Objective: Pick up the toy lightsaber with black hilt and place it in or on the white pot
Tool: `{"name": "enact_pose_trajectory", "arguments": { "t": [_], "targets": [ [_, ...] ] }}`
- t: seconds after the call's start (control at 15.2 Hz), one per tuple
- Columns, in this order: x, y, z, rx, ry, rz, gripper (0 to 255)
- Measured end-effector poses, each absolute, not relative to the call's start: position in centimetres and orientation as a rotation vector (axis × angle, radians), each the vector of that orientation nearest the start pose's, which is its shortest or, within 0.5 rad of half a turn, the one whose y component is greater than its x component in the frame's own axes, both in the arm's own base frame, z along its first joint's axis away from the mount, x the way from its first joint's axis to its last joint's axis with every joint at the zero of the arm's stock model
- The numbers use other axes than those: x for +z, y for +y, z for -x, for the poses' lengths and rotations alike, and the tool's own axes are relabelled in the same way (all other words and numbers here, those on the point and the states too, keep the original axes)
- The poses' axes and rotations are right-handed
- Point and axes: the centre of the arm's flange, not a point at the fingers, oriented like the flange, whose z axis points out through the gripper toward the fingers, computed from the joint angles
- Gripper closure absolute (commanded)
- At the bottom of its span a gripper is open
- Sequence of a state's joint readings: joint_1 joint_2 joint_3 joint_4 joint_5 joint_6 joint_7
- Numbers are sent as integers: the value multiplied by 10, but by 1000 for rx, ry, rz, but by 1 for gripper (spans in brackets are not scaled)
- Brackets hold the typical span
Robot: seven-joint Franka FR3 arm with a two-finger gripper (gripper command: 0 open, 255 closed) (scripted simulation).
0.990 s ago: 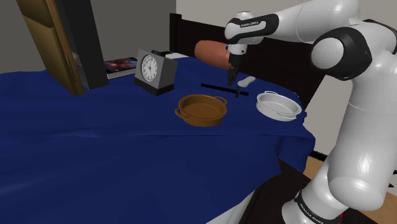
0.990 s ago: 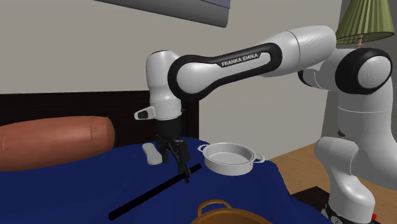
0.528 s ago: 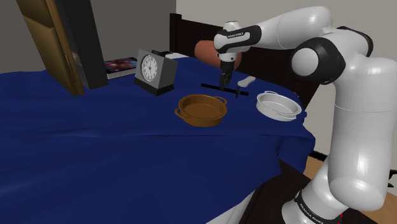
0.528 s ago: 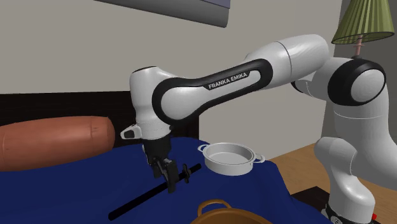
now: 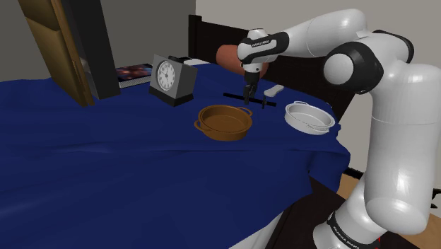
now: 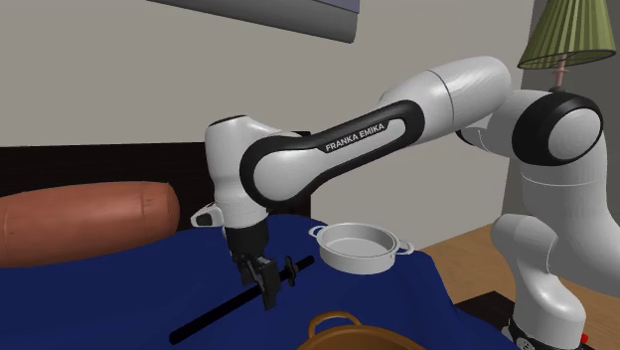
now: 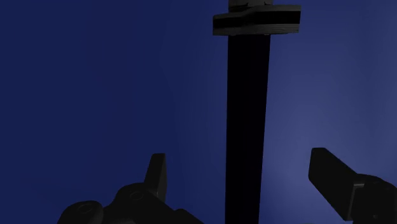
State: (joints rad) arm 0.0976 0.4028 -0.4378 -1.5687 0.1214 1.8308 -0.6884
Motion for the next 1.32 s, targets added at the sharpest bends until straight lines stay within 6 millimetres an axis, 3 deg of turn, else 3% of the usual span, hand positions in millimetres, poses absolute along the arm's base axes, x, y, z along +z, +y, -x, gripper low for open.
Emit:
{"name": "enact_pose_trajectory", "arguments": {
  "t": [0.13,0.2,0.86,1.32],
  "targets": [
    [420,-176,-632,179,-520,3089,0],
    [420,-176,-632,179,-520,3089,255],
    [420,-176,-632,178,-519,3090,255],
    [450,-177,-633,179,-520,3089,255]
  ]
}}
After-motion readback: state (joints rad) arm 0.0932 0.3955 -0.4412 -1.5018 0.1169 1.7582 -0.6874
